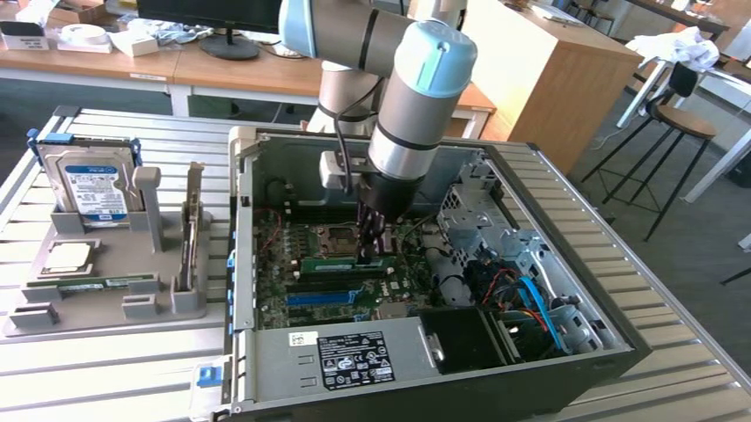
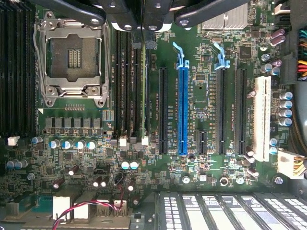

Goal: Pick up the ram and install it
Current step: 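Insert the ram into the slot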

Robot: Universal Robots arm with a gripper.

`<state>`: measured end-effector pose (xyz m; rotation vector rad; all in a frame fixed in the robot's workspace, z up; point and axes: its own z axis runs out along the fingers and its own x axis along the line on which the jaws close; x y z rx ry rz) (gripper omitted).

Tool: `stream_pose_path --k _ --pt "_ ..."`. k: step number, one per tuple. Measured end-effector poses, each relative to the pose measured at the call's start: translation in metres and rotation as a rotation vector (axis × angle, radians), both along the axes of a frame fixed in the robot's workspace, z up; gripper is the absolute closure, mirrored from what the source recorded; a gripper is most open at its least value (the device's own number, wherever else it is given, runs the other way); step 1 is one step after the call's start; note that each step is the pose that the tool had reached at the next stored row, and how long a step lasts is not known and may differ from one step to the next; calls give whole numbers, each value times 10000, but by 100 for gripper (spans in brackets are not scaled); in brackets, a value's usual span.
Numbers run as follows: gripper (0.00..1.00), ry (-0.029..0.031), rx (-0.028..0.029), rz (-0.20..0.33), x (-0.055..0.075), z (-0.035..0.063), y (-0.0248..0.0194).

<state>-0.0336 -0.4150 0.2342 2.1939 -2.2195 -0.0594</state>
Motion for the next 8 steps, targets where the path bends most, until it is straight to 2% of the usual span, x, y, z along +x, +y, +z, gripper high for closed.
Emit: stream_pose_path --k 8 --pt "89 0 0 0 0 -9 1"
